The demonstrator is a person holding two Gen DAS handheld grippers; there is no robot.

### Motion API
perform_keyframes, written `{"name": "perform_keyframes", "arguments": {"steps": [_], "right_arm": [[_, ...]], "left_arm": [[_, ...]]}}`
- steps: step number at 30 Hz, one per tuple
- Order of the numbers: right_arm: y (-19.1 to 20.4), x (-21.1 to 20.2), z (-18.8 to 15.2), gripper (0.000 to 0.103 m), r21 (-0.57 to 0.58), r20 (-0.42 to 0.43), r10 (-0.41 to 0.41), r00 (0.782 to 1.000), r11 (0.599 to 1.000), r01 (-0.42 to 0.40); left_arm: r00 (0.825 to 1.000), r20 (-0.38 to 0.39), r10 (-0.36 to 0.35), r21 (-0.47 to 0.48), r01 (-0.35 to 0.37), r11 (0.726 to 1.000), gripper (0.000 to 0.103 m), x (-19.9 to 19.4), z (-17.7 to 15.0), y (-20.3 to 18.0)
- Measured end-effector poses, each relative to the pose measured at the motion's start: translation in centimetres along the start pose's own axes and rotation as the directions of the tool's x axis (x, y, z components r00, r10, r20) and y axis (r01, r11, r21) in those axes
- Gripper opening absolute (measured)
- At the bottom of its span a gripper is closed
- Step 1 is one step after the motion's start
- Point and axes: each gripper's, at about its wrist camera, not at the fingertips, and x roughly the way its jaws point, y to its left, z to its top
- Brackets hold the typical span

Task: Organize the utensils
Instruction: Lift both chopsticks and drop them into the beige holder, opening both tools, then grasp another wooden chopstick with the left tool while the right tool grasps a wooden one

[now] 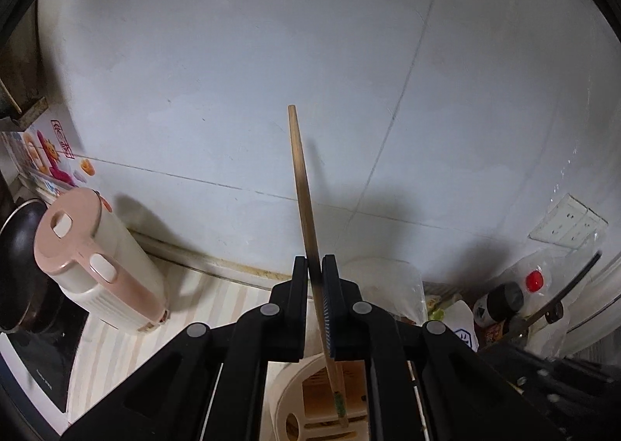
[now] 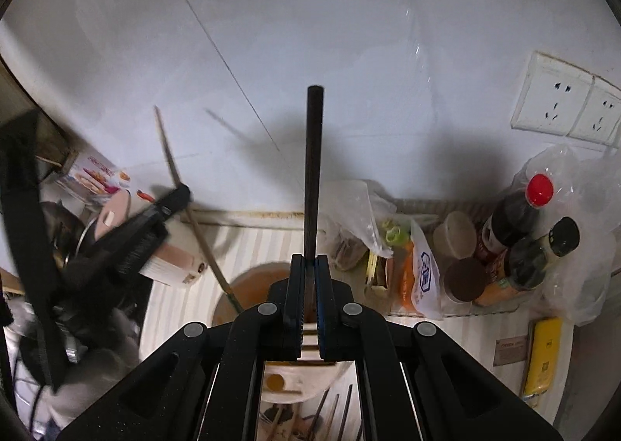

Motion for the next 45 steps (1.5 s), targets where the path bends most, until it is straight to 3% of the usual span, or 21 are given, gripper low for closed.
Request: {"name": "perform_keyframes", "arguments": {"steps": [10, 17, 23, 24, 25, 26, 28, 32, 33, 35, 39, 45], "right_arm": [[0.0, 0.2, -0.1, 0.005, 0.008, -0.006, -0.009, 1.0, 1.0, 0.009], [-0.2, 0.9, -0.4, 0.005, 0.0, -0.03, -0.004, 1.0, 1.0, 0.004], [-0.1, 2.6, -0.7, 0.007, -0.011, -0.115, 0.035, 0.993, 0.999, -0.036], [-0.2, 2.7, -0.7, 0.016, -0.007, -0.118, 0.044, 0.992, 0.999, -0.045], [-0.4, 2.6, -0.8, 0.023, 0.004, -0.114, 0.053, 0.992, 0.999, -0.053], [-0.6, 2.3, -0.8, 0.037, 0.014, -0.103, 0.057, 0.993, 0.998, -0.056], [-0.9, 1.3, -1.2, 0.045, 0.019, -0.07, 0.04, 0.997, 0.999, -0.038], [-1.4, -1.6, -3.2, 0.058, 0.018, 0.02, -0.035, 0.999, 0.999, 0.035], [-1.6, -2.3, -4.1, 0.066, 0.018, 0.043, -0.054, 0.998, 0.998, 0.053], [-1.6, -3.4, -5.5, 0.078, 0.024, 0.077, -0.073, 0.994, 0.997, 0.072], [-2.3, -4.7, -8.9, 0.088, 0.063, 0.115, -0.104, 0.988, 0.993, 0.097], [-3.6, -3.5, -13.3, 0.092, 0.085, 0.079, -0.186, 0.979, 0.98, 0.18]], "left_arm": [[1.0, 0.014, -0.005, 0.042, 0.004, 0.999, 0.004, 1.1, 0.4, -2.0], [0.998, -0.053, -0.027, 0.052, 0.029, 0.998, 0.004, 1.4, -1.2, -1.6], [0.992, -0.118, -0.054, 0.083, 0.064, 0.994, 0.009, -0.6, -3.2, -1.5], [0.993, -0.119, -0.025, 0.096, 0.037, 0.995, 0.014, -1.3, -3.6, -1.4], [0.993, -0.116, -0.011, 0.096, 0.022, 0.995, 0.027, -1.9, -3.6, -1.3], [0.994, -0.109, 0.001, 0.094, 0.009, 0.995, 0.037, -2.7, -3.8, -1.0], [0.997, -0.078, 0.025, 0.072, -0.019, 0.997, 0.078, -4.3, -4.2, -0.2], [0.998, -0.018, 0.063, 0.035, -0.063, 0.997, 0.091, -7.0, -5.8, 1.5], [0.997, -0.018, 0.072, 0.029, -0.071, 0.997, 0.103, -7.3, -6.2, 1.8], [0.996, -0.02, 0.089, 0.022, -0.088, 0.996, 0.103, -7.8, -7.3, 2.5], [0.993, -0.05, 0.107, 0.029, -0.106, 0.994, 0.103, -7.7, -9.9, 2.9], [0.979, -0.152, 0.134, 0.068, -0.125, 0.99, 0.103, -5.7, -14.5, 3.3]]}}
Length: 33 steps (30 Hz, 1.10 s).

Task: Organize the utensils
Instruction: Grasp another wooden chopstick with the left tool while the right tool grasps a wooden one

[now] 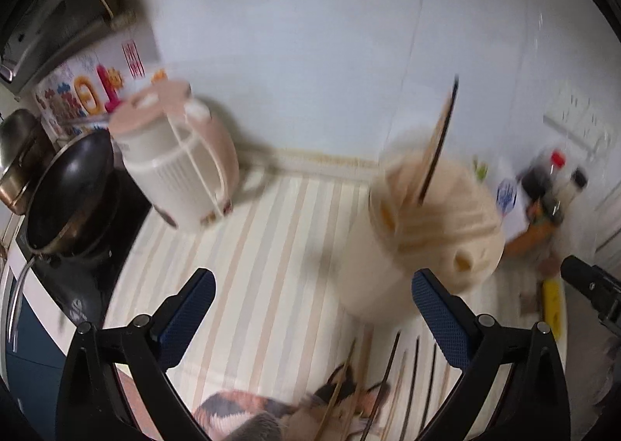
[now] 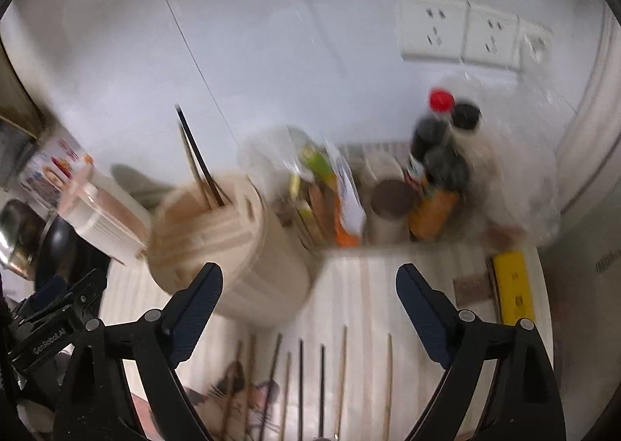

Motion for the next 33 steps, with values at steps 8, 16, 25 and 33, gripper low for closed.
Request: {"name": "perform_keyframes", "arguments": {"steps": [8, 16, 25, 33], "right_arm": [[-1.5, 5.1, -6.0, 0.089, 0.008, -0.156, -0.07, 0.985, 0.997, 0.072], [-2.1, 10.0, -11.3, 0.054, 0.024, -0.299, -0.065, 0.952, 0.997, 0.075], [-2.6, 13.1, -14.7, 0.051, 0.051, -0.392, -0.077, 0.917, 0.993, 0.105], [-3.0, 14.8, -15.7, 0.05, 0.047, -0.444, -0.083, 0.892, 0.992, 0.116]], "left_arm": [[0.988, -0.141, 0.069, 0.089, -0.057, 0.994, 0.103, 5.3, -5.8, -0.9], [0.961, -0.257, 0.099, 0.176, -0.054, 0.983, 0.103, 9.4, -10.2, -2.4], [0.935, -0.347, 0.075, 0.192, -0.008, 0.981, 0.097, 12.6, -12.8, -2.9], [0.911, -0.409, 0.057, 0.217, 0.036, 0.975, 0.066, 14.9, -14.3, -2.9]]}}
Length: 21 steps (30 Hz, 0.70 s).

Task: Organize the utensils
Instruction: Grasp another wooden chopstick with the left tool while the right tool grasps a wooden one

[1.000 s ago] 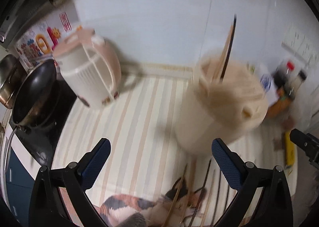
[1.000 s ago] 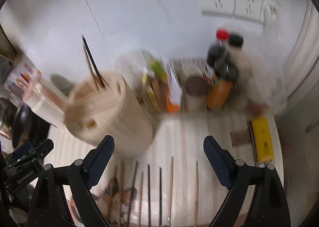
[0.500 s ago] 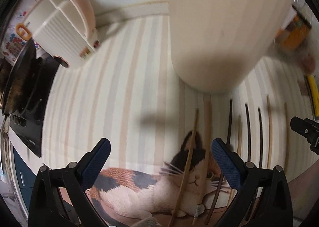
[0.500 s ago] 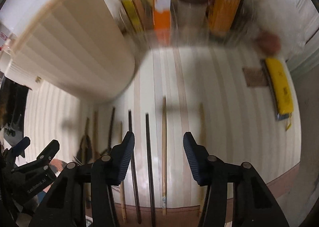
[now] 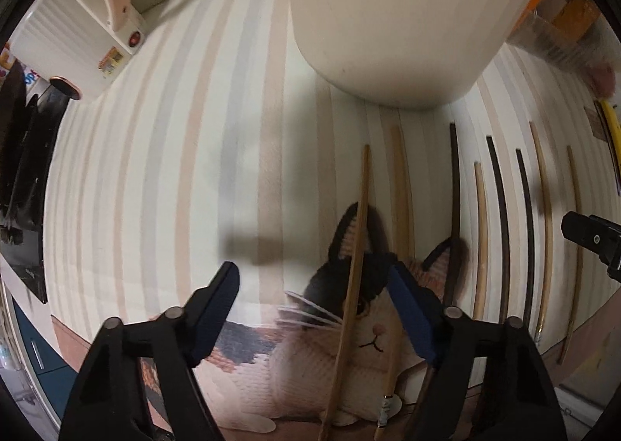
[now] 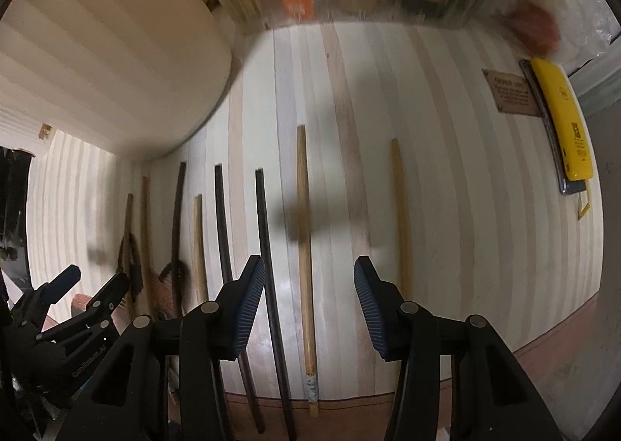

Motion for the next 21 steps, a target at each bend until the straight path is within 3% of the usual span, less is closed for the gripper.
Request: {"name": "perform_keyframes", "arguments": {"steps": [1, 3, 4, 6, 8, 11, 12, 18, 21], "right_arm": [[0.0, 0.3, 0.0, 0.05, 0.0, -0.008, -0.002, 1.0, 1.0, 0.002], [0.0, 0.8, -0.1, 0.05, 0.0, -0.026, -0.001, 1.0, 1.0, 0.001], [0.0, 1.1, -0.1, 0.05, 0.001, -0.034, -0.005, 0.999, 1.0, 0.005], [0.1, 1.6, -0.1, 0.05, -0.003, -0.047, -0.013, 0.999, 1.0, 0.013], [0.1, 2.2, -0.2, 0.048, -0.01, -0.06, -0.032, 0.998, 0.999, 0.031], [0.2, 3.2, -0.6, 0.027, -0.032, -0.077, -0.071, 0.994, 0.997, 0.069], [0.2, 3.1, -1.0, 0.01, -0.048, -0.072, -0.083, 0.994, 0.996, 0.08], [-0.1, 3.2, -2.7, 0.007, -0.08, -0.102, -0.099, 0.99, 0.993, 0.091], [-0.3, 3.1, -3.4, 0.007, -0.088, -0.116, -0.096, 0.989, 0.992, 0.086]], "left_arm": [[1.0, -0.009, -0.001, 0.007, 0.001, 1.0, 0.052, 0.3, -0.1, -0.1], [1.0, -0.025, -0.016, 0.008, 0.016, 1.0, 0.037, 0.9, -0.3, 0.1], [0.999, -0.019, -0.025, 0.003, 0.025, 1.0, 0.023, 0.8, -0.3, 0.2], [0.998, -0.028, -0.061, -0.009, 0.061, 0.998, 0.008, 0.8, -0.2, 0.6], [0.998, -0.03, -0.056, -0.034, 0.055, 0.998, 0.005, 0.9, 0.0, 1.4], [0.996, -0.036, -0.085, -0.093, 0.081, 0.992, 0.005, 1.0, 0.3, 3.5], [0.994, -0.04, -0.097, -0.109, 0.092, 0.99, 0.005, 1.1, 0.3, 4.1], [0.979, -0.09, -0.184, -0.159, 0.168, 0.973, 0.006, 1.6, 0.3, 7.0], [0.975, -0.121, -0.188, -0.125, 0.173, 0.977, 0.007, 1.8, -0.3, 7.2]]}}
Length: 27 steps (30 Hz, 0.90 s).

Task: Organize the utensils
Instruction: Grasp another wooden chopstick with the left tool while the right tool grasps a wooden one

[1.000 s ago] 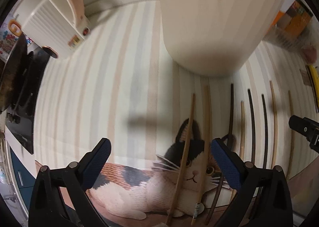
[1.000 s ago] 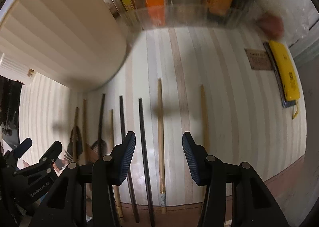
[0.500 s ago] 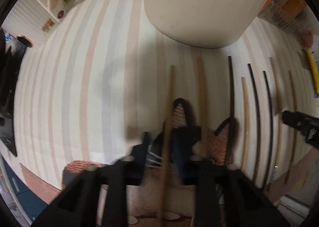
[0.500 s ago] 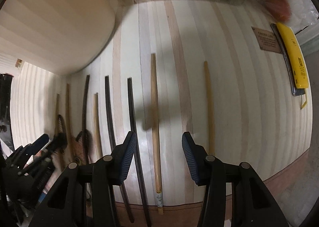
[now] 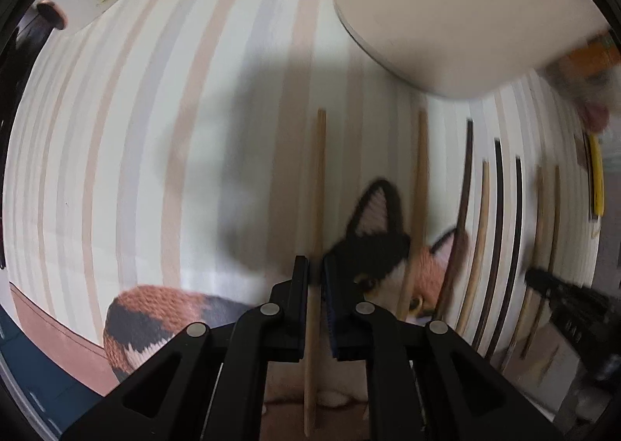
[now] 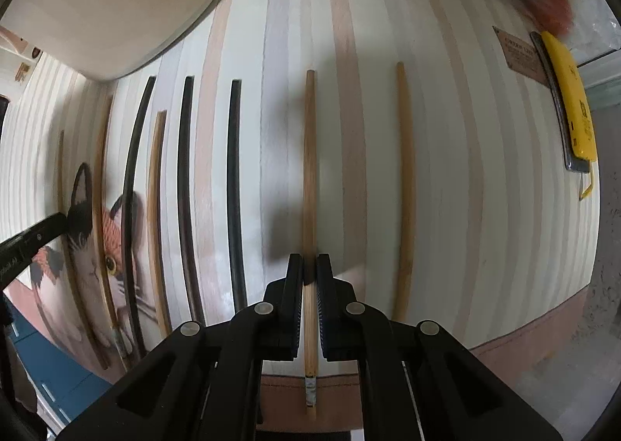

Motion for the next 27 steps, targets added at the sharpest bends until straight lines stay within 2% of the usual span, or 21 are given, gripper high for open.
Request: {"name": "perform_keyframes", "arguments": {"steps": [4, 11, 12, 14, 19, 27], "right_arm": [[0.2, 0.1, -0.6, 0.008, 0.002, -0.012, -0.014, 1.0, 1.0, 0.014], [0.4, 0.0, 1.1, 0.008, -0.014, -0.037, -0.03, 0.999, 0.999, 0.029], [0.2, 0.0, 1.5, 0.008, -0.014, -0.036, -0.032, 0.999, 0.999, 0.031], [0.3, 0.0, 1.8, 0.007, -0.012, -0.025, -0.033, 0.999, 0.999, 0.033], [1.0, -0.3, 2.7, 0.007, -0.007, -0.018, -0.011, 1.0, 1.0, 0.011], [1.7, 0.6, 5.4, 0.008, -0.031, -0.121, -0.021, 0.992, 0.999, 0.017]], "left_arm": [[0.999, 0.01, 0.043, 0.05, -0.044, 0.998, 0.008, 0.0, -1.0, -1.6], [0.996, 0.027, 0.089, 0.054, -0.091, 0.994, 0.005, 0.0, -1.7, -2.1], [0.995, 0.035, 0.097, 0.051, -0.099, 0.994, 0.005, -0.2, -1.8, -4.3], [0.993, 0.051, 0.11, 0.056, -0.113, 0.992, 0.005, 0.4, -1.5, -5.9], [0.99, 0.068, 0.123, 0.061, -0.127, 0.99, 0.005, 0.8, 0.0, -6.7], [0.989, 0.06, 0.135, 0.104, -0.141, 0.985, 0.005, 1.3, 0.4, -7.6]]}}
